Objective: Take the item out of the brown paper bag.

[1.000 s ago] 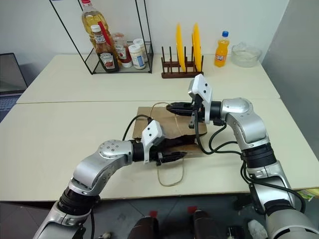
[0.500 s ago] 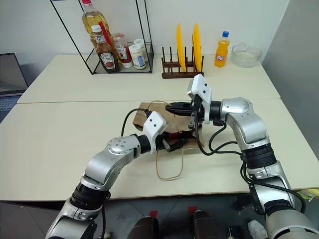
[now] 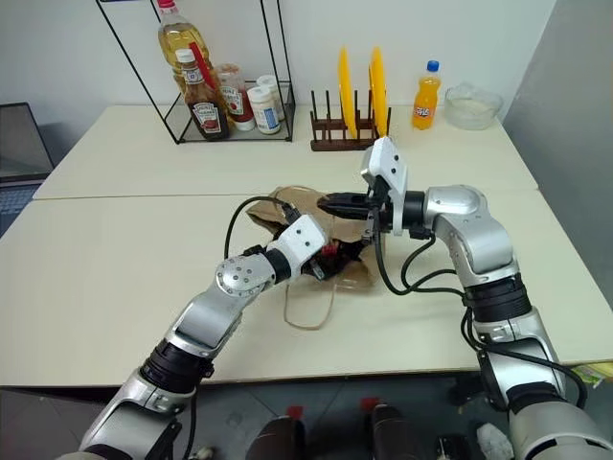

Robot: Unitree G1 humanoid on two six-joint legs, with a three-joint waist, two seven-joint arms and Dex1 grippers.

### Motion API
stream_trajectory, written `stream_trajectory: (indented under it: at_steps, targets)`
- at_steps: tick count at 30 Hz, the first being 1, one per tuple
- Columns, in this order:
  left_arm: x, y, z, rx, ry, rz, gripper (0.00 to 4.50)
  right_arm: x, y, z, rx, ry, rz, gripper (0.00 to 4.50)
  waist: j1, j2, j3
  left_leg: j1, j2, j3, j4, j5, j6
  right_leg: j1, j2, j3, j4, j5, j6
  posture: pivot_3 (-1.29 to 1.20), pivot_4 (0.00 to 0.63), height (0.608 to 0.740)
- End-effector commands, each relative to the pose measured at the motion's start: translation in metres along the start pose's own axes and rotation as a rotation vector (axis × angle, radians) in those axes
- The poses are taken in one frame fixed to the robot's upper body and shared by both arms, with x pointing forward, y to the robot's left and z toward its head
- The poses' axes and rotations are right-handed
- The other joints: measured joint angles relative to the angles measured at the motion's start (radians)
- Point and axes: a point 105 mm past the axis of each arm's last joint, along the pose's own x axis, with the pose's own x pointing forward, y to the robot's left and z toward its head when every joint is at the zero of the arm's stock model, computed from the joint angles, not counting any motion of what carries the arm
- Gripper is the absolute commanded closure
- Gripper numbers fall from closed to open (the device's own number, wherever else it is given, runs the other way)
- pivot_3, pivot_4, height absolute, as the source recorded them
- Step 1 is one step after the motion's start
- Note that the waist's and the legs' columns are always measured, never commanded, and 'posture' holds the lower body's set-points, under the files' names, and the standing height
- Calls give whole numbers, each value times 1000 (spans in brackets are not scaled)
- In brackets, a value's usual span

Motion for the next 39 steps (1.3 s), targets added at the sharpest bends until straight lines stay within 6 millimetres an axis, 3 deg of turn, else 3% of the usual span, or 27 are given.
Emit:
stream_trajectory:
  at_steps: [1,18,34,37,39]
  targets:
    - [0,7,2,140,12,15,32,-3,-2,23,-38,-56,-13,4500,1,0,0,0,0,0,0,0,0,0,0,0,0,0,0,0,150,740]
    - [18,8,-7,539,107,-99,32,-1,2,24,-35,-53,2,4500,6,0,0,-1,-1,0,0,0,0,0,-1,-1,0,0,0,0,150,740]
    - [38,10,-13,493,166,-179,32,-1,1,26,-42,-53,-3,4500,15,0,0,-1,-2,0,0,0,0,0,-1,-1,0,0,0,0,150,740]
    - [39,8,-11,496,150,-188,553,-3,-1,26,-47,-50,-18,4500,15,0,0,-1,-2,0,0,0,0,0,-1,-1,0,0,0,0,150,740]
    - [39,8,-11,495,146,-191,1154,-4,-3,26,-48,-50,-26,4500,15,0,0,-1,-2,0,0,0,0,0,-1,-1,0,0,0,0,150,740]
